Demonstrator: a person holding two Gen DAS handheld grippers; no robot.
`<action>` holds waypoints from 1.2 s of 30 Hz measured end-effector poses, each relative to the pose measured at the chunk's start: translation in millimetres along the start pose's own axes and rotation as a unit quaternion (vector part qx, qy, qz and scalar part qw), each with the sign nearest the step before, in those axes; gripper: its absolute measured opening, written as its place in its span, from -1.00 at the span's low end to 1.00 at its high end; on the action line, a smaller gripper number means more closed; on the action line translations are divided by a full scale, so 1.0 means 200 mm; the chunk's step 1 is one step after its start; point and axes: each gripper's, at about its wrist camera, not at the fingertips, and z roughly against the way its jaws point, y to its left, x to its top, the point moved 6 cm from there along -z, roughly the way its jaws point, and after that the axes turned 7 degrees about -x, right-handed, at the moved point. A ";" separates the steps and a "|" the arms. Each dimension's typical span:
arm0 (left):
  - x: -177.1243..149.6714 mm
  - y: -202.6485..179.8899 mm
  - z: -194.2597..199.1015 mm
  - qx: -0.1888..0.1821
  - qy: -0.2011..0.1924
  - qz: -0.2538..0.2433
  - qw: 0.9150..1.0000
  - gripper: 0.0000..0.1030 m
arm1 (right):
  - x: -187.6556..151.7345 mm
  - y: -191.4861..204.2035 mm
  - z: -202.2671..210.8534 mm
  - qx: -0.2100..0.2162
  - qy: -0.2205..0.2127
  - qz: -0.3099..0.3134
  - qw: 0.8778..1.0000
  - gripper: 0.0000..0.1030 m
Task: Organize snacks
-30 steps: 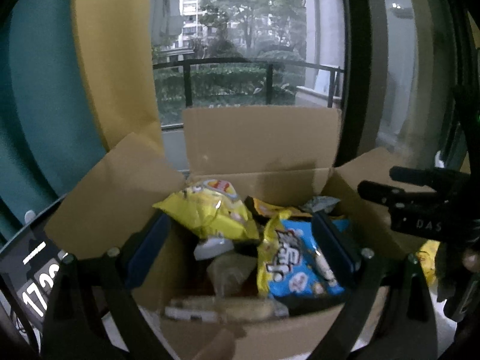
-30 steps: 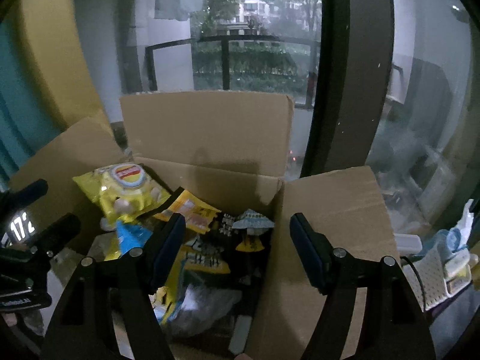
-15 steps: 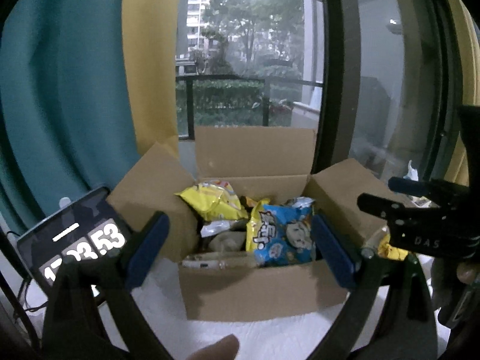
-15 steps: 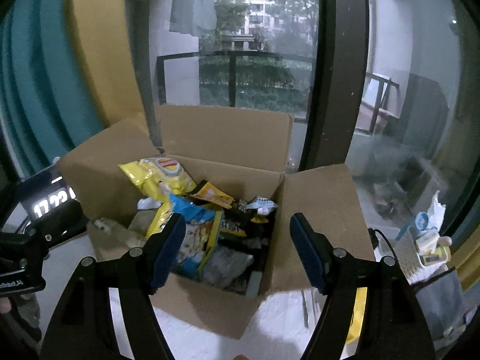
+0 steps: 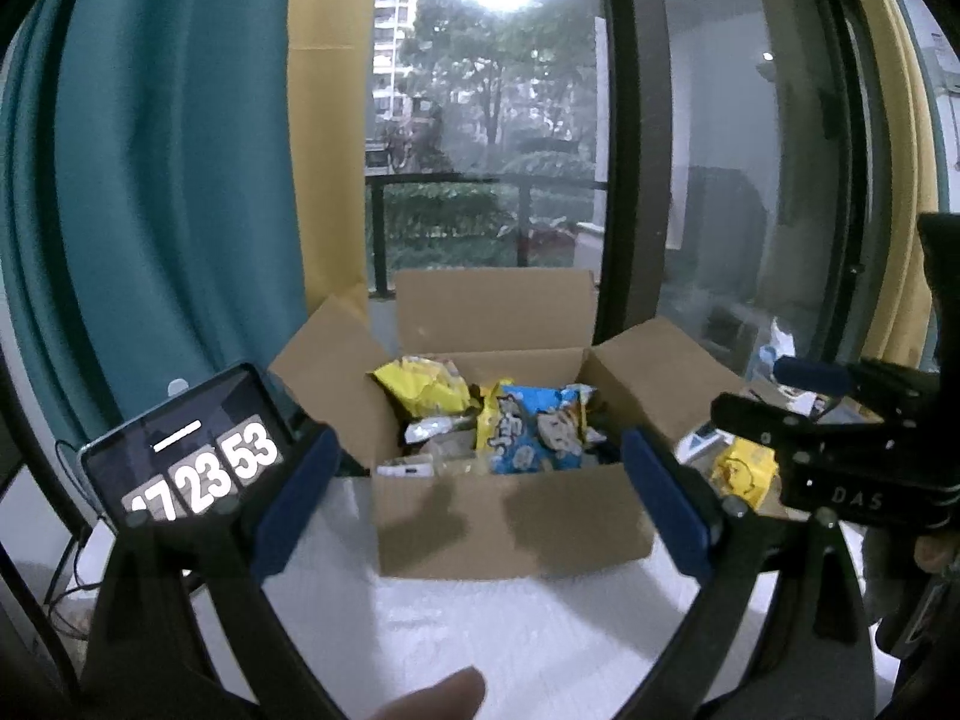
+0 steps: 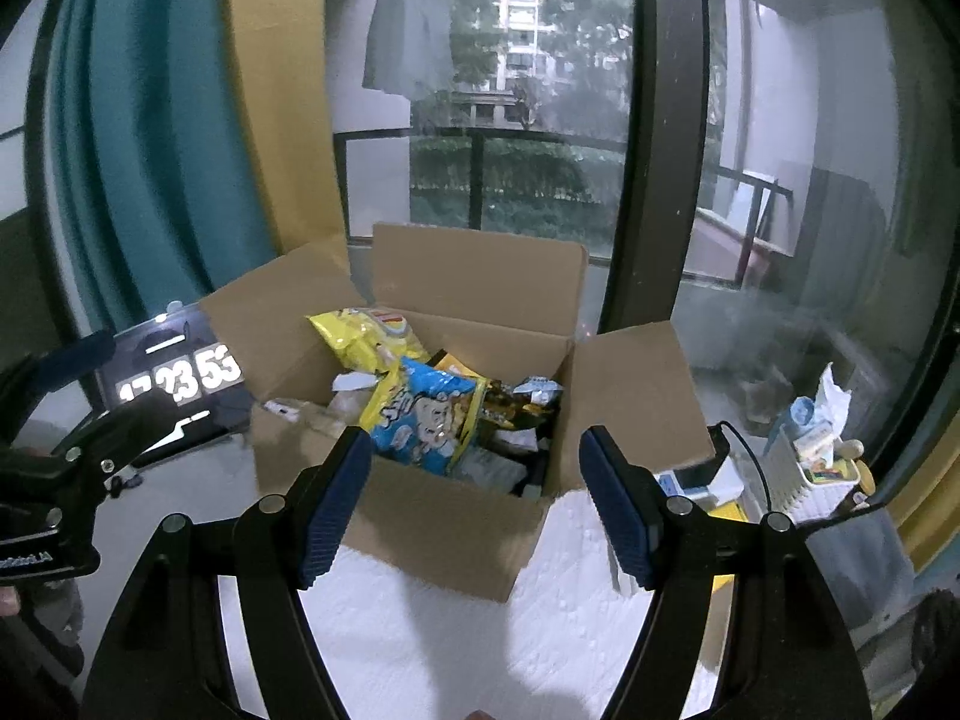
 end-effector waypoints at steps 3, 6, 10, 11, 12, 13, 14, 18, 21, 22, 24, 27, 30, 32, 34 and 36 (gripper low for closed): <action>-0.02 -0.02 0.06 -0.002 -0.002 -0.001 1.000 0.88 | -0.03 0.02 0.09 0.001 -0.007 0.002 1.000 0.46; -0.05 -0.04 0.14 -0.004 -0.005 -0.002 1.000 0.87 | -0.06 0.04 0.17 0.003 -0.012 0.003 1.000 0.46; -0.08 -0.09 0.22 -0.012 -0.005 -0.008 1.000 0.88 | -0.10 0.05 0.29 0.003 -0.020 0.004 1.000 0.46; -0.09 -0.10 0.25 -0.015 -0.006 -0.009 1.000 0.88 | -0.11 0.06 0.31 0.003 -0.022 0.003 1.000 0.46; -0.10 -0.11 0.27 -0.016 -0.006 -0.009 1.000 0.88 | -0.12 0.06 0.34 0.003 -0.024 0.002 1.000 0.46; -0.11 -0.12 0.29 -0.018 -0.007 -0.010 1.000 0.88 | -0.13 0.06 0.37 0.003 -0.026 0.002 1.000 0.46; -0.12 -0.13 0.32 -0.019 -0.008 -0.010 1.000 0.87 | -0.13 0.07 0.39 0.003 -0.029 0.002 1.000 0.46; -0.14 -0.17 0.40 -0.024 -0.012 -0.013 1.000 0.88 | -0.17 0.08 0.50 0.006 -0.036 0.003 0.999 0.46; -0.15 -0.18 0.47 -0.023 -0.016 -0.013 1.000 0.88 | -0.18 0.09 0.58 0.006 -0.044 0.003 0.999 0.46; -0.16 -0.19 0.49 -0.023 -0.018 -0.013 0.999 0.88 | -0.19 0.09 0.61 0.007 -0.047 0.003 0.999 0.46; -0.17 -0.20 0.53 -0.023 -0.020 -0.012 0.999 0.88 | -0.19 0.10 0.66 0.008 -0.053 0.003 0.999 0.46; -0.18 -0.21 0.60 -0.025 -0.026 -0.012 0.999 0.87 | -0.20 0.10 0.74 0.007 -0.062 0.001 0.998 0.46; -0.18 -0.23 0.67 -0.023 -0.036 -0.014 0.999 0.88 | -0.20 0.09 0.81 0.004 -0.072 0.002 0.997 0.46; -0.17 -0.23 0.72 -0.023 -0.043 -0.014 0.999 0.87 | -0.20 0.09 0.85 0.003 -0.077 0.000 0.997 0.46; -0.16 -0.24 0.77 -0.022 -0.051 -0.015 0.998 0.87 | -0.21 0.08 0.90 0.002 -0.083 -0.002 0.997 0.46; -0.15 -0.24 0.80 -0.023 -0.056 -0.015 0.998 0.88 | -0.21 0.08 0.93 0.001 -0.087 -0.003 0.996 0.46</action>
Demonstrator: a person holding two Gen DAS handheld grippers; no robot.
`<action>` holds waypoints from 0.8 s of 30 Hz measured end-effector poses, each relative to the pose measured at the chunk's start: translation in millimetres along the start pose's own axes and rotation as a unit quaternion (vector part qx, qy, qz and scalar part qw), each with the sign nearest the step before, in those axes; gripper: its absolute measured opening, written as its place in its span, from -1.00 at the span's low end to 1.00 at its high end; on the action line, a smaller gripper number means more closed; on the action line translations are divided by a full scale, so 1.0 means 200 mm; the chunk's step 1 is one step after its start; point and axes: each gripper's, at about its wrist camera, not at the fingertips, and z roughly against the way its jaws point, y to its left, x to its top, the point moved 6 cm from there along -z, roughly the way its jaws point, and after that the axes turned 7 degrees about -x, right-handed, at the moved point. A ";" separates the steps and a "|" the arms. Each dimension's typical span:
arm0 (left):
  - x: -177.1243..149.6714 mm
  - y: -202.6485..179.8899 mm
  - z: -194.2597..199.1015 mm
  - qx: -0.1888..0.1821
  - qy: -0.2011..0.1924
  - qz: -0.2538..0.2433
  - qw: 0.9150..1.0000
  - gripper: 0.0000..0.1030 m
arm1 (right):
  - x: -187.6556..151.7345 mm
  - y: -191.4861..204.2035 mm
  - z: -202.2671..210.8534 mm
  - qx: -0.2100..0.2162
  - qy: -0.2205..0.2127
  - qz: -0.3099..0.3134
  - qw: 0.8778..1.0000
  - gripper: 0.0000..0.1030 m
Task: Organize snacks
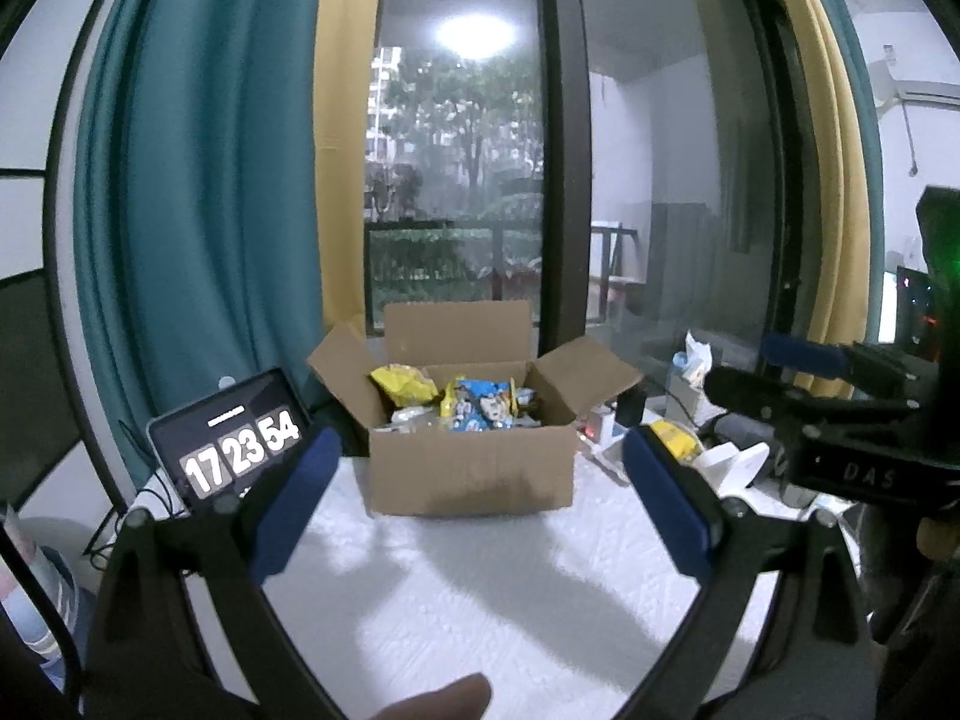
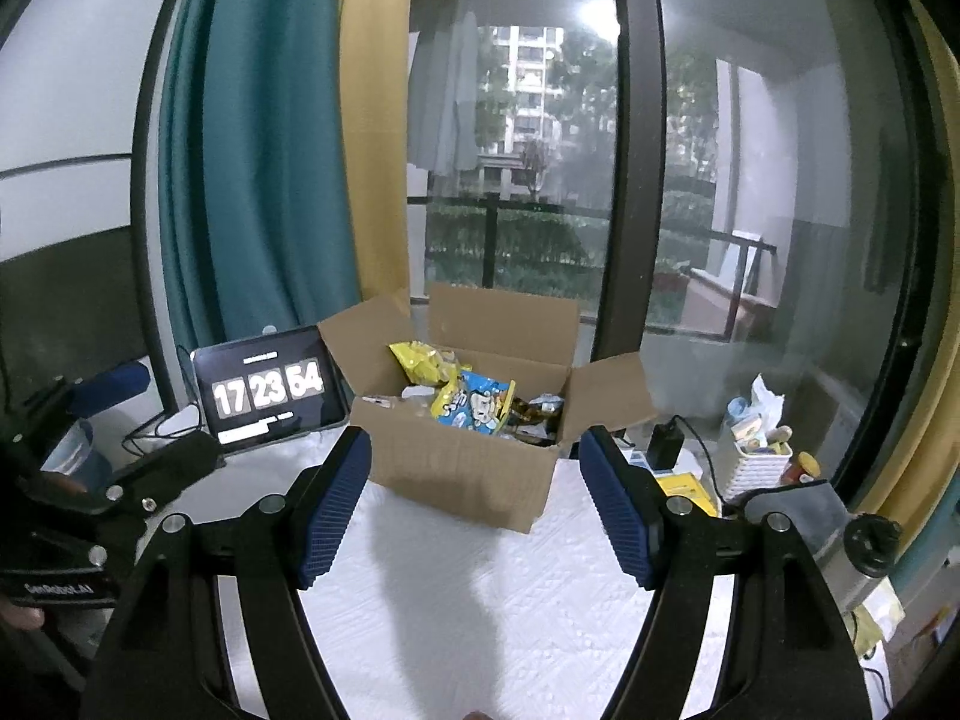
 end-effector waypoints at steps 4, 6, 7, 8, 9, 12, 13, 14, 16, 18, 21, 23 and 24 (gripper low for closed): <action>0.02 -0.01 0.07 -0.001 -0.010 0.001 1.000 0.88 | 0.01 0.00 0.08 -0.004 -0.011 0.002 1.000 0.46; 0.03 -0.02 0.10 -0.002 -0.016 0.003 1.000 0.87 | 0.01 -0.01 0.12 -0.006 -0.017 0.001 1.000 0.46; 0.03 -0.03 0.12 -0.005 -0.017 0.004 1.000 0.88 | 0.01 -0.01 0.14 -0.007 -0.020 0.001 1.000 0.46; 0.03 -0.04 0.14 -0.006 -0.019 0.004 1.000 0.88 | 0.01 -0.01 0.16 -0.007 -0.022 0.000 1.000 0.46; 0.03 -0.06 0.16 -0.009 -0.022 0.002 1.000 0.88 | 0.01 -0.01 0.18 -0.007 -0.023 0.000 1.000 0.46; 0.04 -0.10 0.23 -0.011 -0.032 -0.006 0.999 0.87 | 0.01 -0.01 0.24 -0.012 -0.028 0.000 1.000 0.46; 0.05 -0.11 0.26 -0.013 -0.035 -0.008 0.999 0.88 | 0.00 -0.02 0.26 -0.014 -0.030 0.001 0.999 0.46; 0.05 -0.12 0.27 -0.014 -0.037 -0.008 0.999 0.88 | 0.00 -0.02 0.29 -0.017 -0.033 0.001 0.999 0.46; 0.06 -0.15 0.30 -0.020 -0.043 -0.010 0.999 0.88 | 0.01 -0.03 0.34 -0.022 -0.041 -0.001 0.999 0.46; 0.07 -0.17 0.33 -0.025 -0.046 -0.013 0.999 0.88 | 0.02 -0.04 0.39 -0.026 -0.048 -0.002 0.999 0.46; 0.09 -0.18 0.37 -0.021 -0.054 -0.020 0.998 0.88 | 0.03 -0.05 0.48 -0.033 -0.062 -0.002 0.998 0.46; 0.11 -0.18 0.41 -0.017 -0.064 -0.019 0.998 0.88 | 0.03 -0.05 0.55 -0.039 -0.071 -0.003 0.997 0.46; 0.12 -0.18 0.42 -0.017 -0.067 -0.019 0.997 0.87 | 0.03 -0.05 0.58 -0.040 -0.074 -0.004 0.996 0.46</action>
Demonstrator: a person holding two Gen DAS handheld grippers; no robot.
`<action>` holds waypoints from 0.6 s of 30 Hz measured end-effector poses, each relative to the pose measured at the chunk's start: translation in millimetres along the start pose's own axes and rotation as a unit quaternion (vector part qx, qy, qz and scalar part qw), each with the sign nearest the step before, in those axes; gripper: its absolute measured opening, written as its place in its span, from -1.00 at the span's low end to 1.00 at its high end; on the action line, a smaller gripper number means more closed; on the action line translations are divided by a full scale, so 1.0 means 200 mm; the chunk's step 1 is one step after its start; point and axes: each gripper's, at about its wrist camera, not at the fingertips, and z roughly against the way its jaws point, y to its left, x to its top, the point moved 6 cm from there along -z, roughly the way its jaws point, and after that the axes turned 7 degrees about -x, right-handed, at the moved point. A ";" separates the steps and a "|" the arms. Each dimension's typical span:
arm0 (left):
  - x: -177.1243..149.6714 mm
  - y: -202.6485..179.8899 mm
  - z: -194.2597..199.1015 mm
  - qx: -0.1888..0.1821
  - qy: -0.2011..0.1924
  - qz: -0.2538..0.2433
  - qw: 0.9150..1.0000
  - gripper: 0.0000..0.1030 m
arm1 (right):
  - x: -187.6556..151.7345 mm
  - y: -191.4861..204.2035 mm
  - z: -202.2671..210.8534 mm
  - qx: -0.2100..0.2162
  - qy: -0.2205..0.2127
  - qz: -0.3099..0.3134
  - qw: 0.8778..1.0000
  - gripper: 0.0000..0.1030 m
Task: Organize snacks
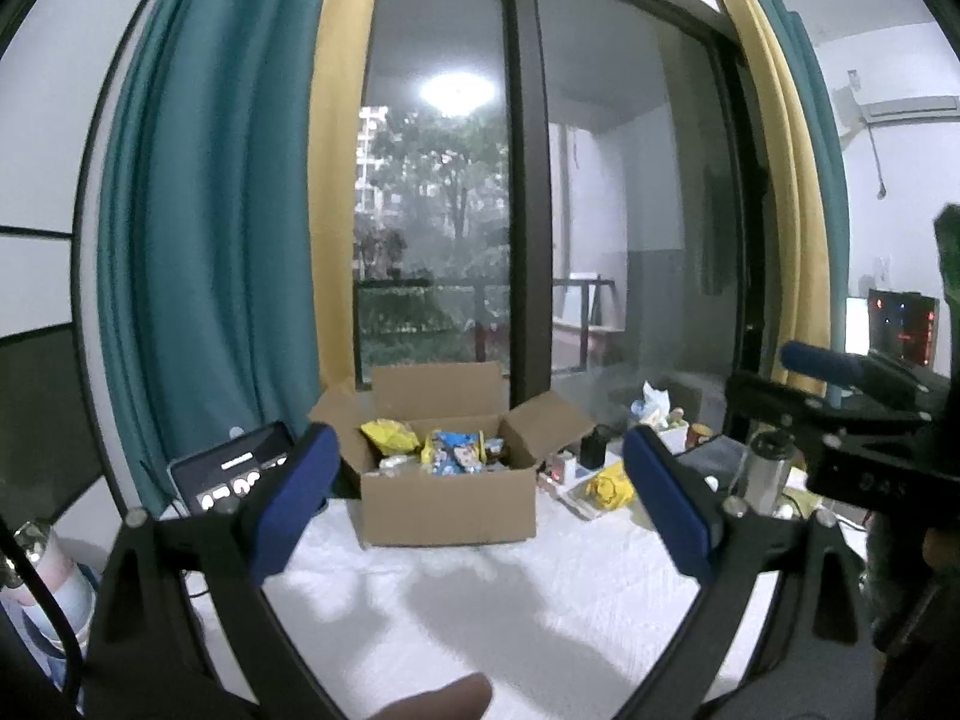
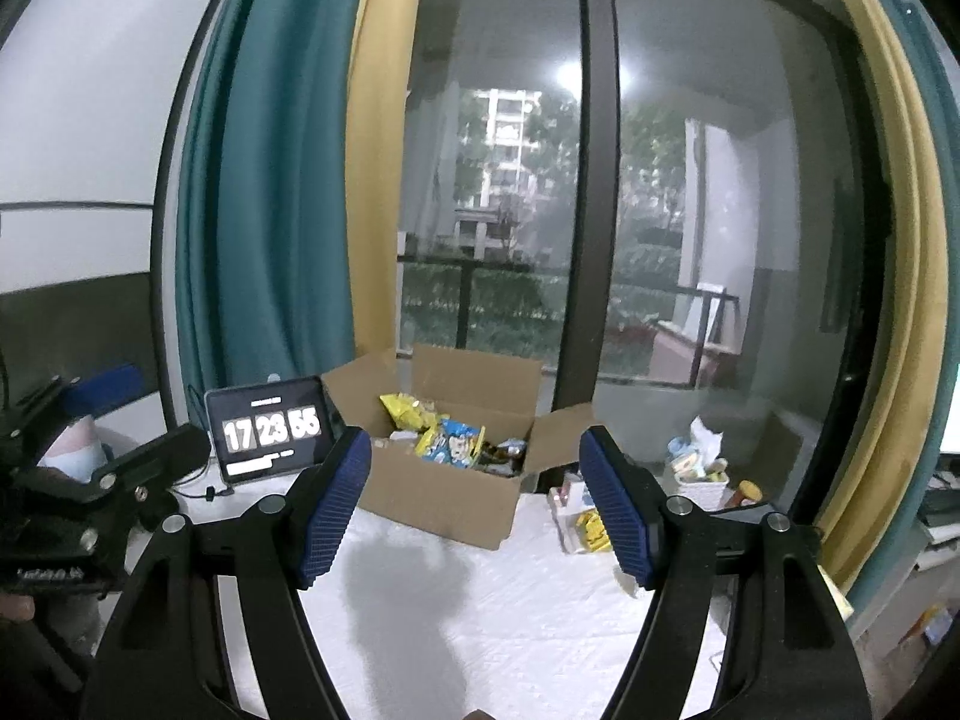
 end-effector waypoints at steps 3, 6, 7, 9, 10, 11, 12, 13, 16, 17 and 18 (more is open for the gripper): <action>0.01 -0.01 0.03 -0.006 -0.006 -0.001 1.000 0.88 | 0.01 -0.01 0.07 -0.006 -0.008 0.000 1.000 0.46; 0.01 -0.02 0.06 -0.013 -0.007 -0.002 1.000 0.88 | 0.01 -0.02 0.11 -0.010 -0.013 -0.004 1.000 0.46; 0.01 -0.03 0.06 -0.012 -0.007 -0.004 1.000 0.88 | 0.01 -0.02 0.13 -0.010 -0.014 -0.006 1.000 0.46; 0.01 -0.03 0.06 -0.013 -0.006 -0.004 1.000 0.88 | 0.01 -0.03 0.14 -0.011 -0.016 -0.008 1.000 0.46; 0.01 -0.03 0.06 -0.012 -0.007 -0.004 1.000 0.88 | 0.01 -0.03 0.14 -0.011 -0.017 -0.010 1.000 0.46; 0.01 -0.02 0.06 -0.012 -0.007 -0.004 1.000 0.88 | 0.01 -0.03 0.14 -0.010 -0.017 -0.012 1.000 0.46; 0.01 -0.02 0.06 -0.011 -0.008 -0.003 1.000 0.88 | 0.01 -0.04 0.13 -0.009 -0.017 -0.013 1.000 0.46; 0.02 -0.02 0.07 -0.011 -0.009 -0.004 1.000 0.88 | 0.00 -0.04 0.13 -0.009 -0.017 -0.014 1.000 0.46; 0.02 -0.02 0.07 -0.010 -0.011 -0.005 1.000 0.88 | 0.00 -0.04 0.12 -0.008 -0.016 -0.015 1.000 0.46; 0.02 -0.02 0.06 -0.010 -0.011 -0.005 1.000 0.88 | 0.00 -0.05 0.13 -0.008 -0.016 -0.016 1.000 0.46; 0.02 -0.03 0.06 -0.010 -0.011 -0.005 1.000 0.88 | 0.00 -0.05 0.13 -0.008 -0.016 -0.016 1.000 0.46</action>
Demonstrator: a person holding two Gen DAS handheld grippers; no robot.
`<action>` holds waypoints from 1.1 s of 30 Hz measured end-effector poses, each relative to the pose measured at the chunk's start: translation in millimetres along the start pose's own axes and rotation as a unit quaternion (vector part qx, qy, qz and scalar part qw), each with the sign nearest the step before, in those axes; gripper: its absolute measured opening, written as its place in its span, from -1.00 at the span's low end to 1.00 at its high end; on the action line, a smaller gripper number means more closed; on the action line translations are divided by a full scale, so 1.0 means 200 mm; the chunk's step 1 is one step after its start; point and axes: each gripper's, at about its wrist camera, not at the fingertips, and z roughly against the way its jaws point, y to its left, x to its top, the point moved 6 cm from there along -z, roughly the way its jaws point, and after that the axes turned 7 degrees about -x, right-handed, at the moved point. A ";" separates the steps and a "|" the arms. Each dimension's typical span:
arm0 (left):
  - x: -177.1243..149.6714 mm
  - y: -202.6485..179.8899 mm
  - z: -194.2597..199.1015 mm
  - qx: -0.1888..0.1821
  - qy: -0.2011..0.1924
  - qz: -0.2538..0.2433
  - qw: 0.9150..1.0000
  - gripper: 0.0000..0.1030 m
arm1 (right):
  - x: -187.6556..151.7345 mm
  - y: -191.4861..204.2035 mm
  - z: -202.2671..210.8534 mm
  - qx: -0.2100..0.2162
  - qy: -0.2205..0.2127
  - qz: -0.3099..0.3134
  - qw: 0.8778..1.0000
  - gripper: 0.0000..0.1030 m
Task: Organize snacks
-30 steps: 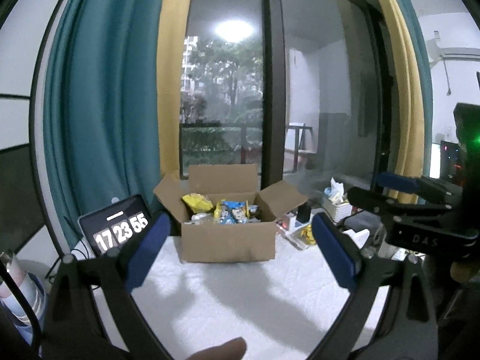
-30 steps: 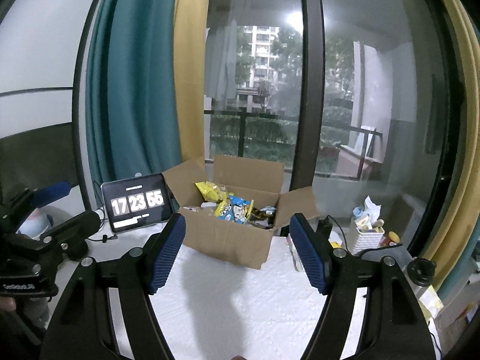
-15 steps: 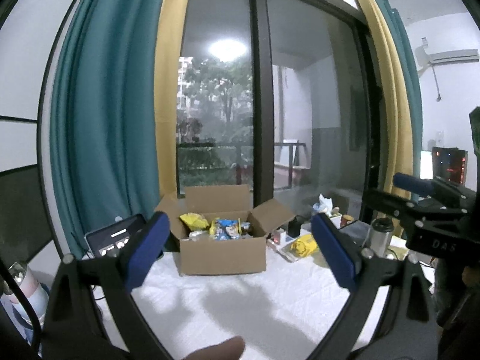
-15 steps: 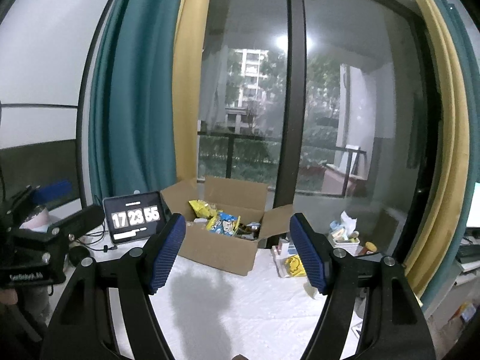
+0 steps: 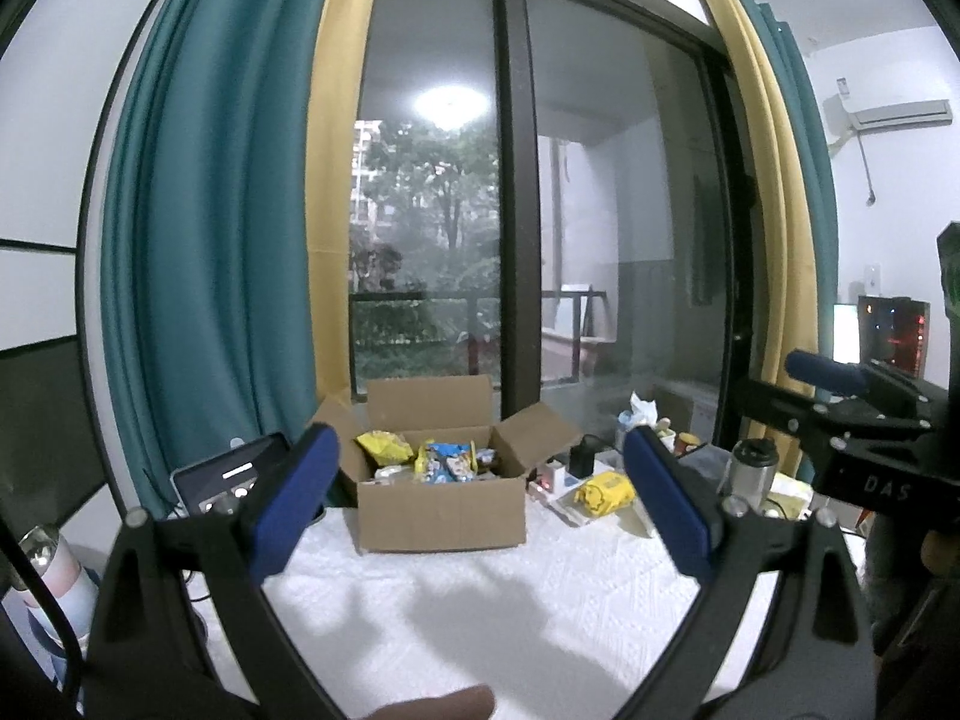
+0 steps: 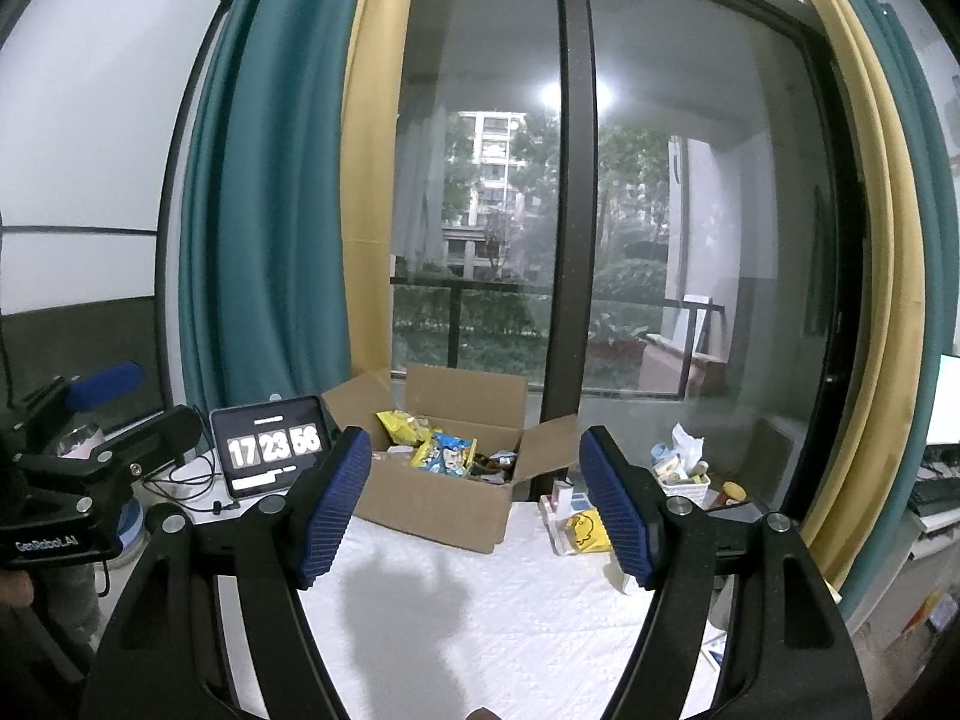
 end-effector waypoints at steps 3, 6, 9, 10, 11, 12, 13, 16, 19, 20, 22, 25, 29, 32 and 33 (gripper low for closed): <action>0.00 0.00 0.00 -0.002 0.001 0.000 1.000 0.88 | 0.00 0.00 0.00 0.000 0.001 -0.001 1.000 0.46; 0.00 -0.01 0.00 -0.004 -0.001 0.002 1.000 0.88 | 0.00 0.00 -0.01 0.000 0.004 -0.002 1.000 0.46; 0.00 0.00 0.01 -0.002 -0.003 0.006 1.000 0.88 | 0.00 0.01 -0.01 0.001 0.006 -0.004 1.000 0.46; 0.00 0.01 0.01 -0.001 -0.004 0.007 1.000 0.88 | 0.00 0.01 -0.01 0.001 0.006 -0.004 1.000 0.46; 0.00 0.01 0.02 0.000 -0.004 0.007 1.000 0.88 | 0.00 0.01 -0.01 0.002 0.006 -0.003 1.000 0.46; 0.00 0.01 0.02 -0.001 -0.004 0.008 1.000 0.88 | 0.00 0.02 -0.01 0.002 0.006 -0.003 1.000 0.46; 0.00 0.01 0.02 -0.001 -0.004 0.008 1.000 0.88 | 0.00 0.03 -0.01 0.003 0.007 -0.002 1.000 0.46; 0.00 0.01 0.02 0.000 -0.004 0.007 1.000 0.88 | -0.01 0.04 -0.01 0.005 0.009 0.000 1.000 0.46; -0.01 0.01 0.03 -0.001 -0.005 0.008 1.000 0.88 | -0.01 0.05 -0.01 0.006 0.010 0.000 1.000 0.46; -0.01 0.01 0.03 -0.001 -0.005 0.008 1.000 0.88 | -0.01 0.05 -0.02 0.006 0.011 0.000 1.000 0.46; -0.01 0.01 0.03 -0.001 -0.005 0.008 1.000 0.88 | -0.01 0.05 -0.01 0.006 0.010 0.001 1.000 0.46; -0.01 0.01 0.02 -0.001 -0.005 0.008 1.000 0.88 | -0.01 0.05 -0.02 0.005 0.010 0.001 1.000 0.46; -0.01 0.01 0.02 -0.002 -0.004 0.005 1.000 0.88 | -0.01 0.05 -0.02 0.006 0.010 0.000 1.000 0.46; -0.01 0.00 0.03 -0.004 -0.002 0.005 1.000 0.88 | -0.01 0.05 -0.02 0.005 0.010 0.001 1.000 0.46; -0.01 0.00 0.03 -0.005 -0.002 0.004 1.000 0.88 | -0.01 0.04 -0.02 0.005 0.010 0.001 1.000 0.46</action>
